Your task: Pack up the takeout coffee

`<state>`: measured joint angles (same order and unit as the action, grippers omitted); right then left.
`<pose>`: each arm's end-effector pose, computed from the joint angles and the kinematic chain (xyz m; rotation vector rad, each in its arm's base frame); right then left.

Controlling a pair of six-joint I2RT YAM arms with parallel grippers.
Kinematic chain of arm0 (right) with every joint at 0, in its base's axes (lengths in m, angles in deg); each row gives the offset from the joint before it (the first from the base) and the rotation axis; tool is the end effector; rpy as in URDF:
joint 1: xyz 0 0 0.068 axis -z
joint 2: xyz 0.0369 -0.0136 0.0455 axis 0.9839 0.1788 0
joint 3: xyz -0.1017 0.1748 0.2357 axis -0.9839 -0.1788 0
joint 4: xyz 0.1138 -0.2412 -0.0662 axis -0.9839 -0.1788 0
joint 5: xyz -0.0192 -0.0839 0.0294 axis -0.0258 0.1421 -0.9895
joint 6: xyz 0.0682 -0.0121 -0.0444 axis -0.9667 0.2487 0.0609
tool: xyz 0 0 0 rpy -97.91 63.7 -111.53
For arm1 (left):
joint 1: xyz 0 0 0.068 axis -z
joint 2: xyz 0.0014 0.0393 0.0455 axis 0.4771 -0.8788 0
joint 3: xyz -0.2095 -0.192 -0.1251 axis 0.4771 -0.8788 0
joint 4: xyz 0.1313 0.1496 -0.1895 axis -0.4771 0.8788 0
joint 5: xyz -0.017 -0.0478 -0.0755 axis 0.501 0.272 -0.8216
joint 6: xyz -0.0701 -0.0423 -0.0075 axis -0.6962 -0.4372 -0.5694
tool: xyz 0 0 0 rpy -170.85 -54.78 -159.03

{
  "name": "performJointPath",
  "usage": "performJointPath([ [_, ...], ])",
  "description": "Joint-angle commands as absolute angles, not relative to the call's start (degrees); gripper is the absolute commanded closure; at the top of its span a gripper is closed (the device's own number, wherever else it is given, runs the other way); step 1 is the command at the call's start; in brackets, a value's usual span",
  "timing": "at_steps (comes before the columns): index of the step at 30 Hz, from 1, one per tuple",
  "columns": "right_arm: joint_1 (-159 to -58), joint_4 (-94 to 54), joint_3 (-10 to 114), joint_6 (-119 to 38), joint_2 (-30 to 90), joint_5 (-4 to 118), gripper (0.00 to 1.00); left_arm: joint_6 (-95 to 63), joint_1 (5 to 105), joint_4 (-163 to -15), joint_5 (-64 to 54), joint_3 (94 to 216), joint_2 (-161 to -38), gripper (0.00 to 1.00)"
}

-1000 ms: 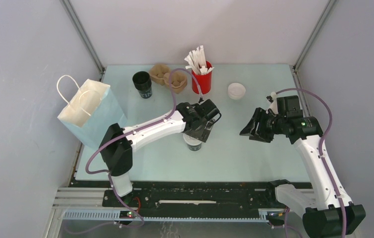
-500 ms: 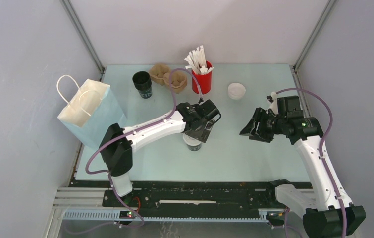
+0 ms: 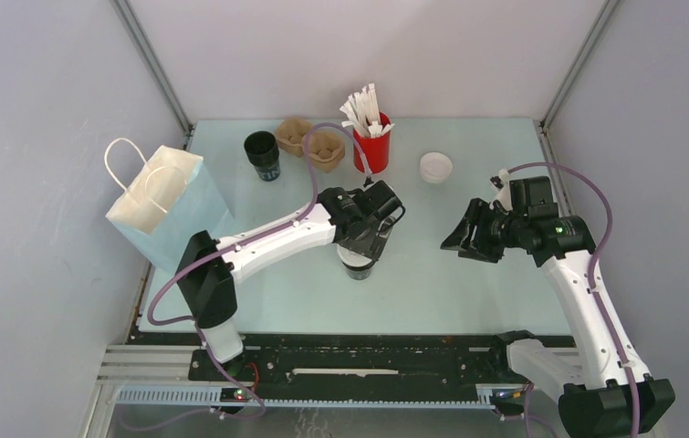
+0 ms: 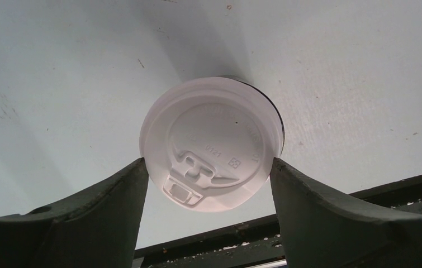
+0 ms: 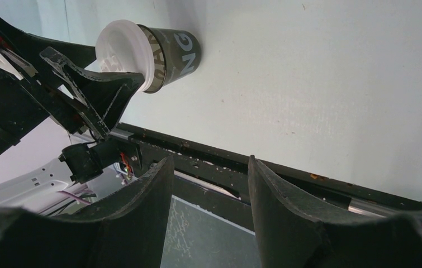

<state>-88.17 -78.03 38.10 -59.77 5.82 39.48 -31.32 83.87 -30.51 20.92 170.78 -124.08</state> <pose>0.1827 0.0584 0.3367 0.2072 2.5578 0.8013 0.2398 -0.3085 0.2861 0.5713 2.5895 -0.0238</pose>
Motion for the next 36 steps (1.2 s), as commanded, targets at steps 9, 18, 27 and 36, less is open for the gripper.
performJointPath([
  [9,-88.80,-77.23,38.01,-60.79,4.52,39.99,0.40,-31.01,84.13,-31.84,20.48,171.75,-123.97,0.18],
  [18,-88.85,-76.21,37.07,-61.47,4.52,39.26,0.40,-31.31,84.13,-32.49,20.29,169.60,-124.19,0.18],
  [27,-89.02,-75.78,37.03,-61.58,4.79,39.03,0.40,-31.47,84.13,-33.31,20.47,167.15,-123.75,0.17],
  [36,-89.28,-75.48,36.99,-61.92,5.05,38.95,0.40,-31.14,84.16,-34.27,20.93,167.33,-123.74,0.16],
])
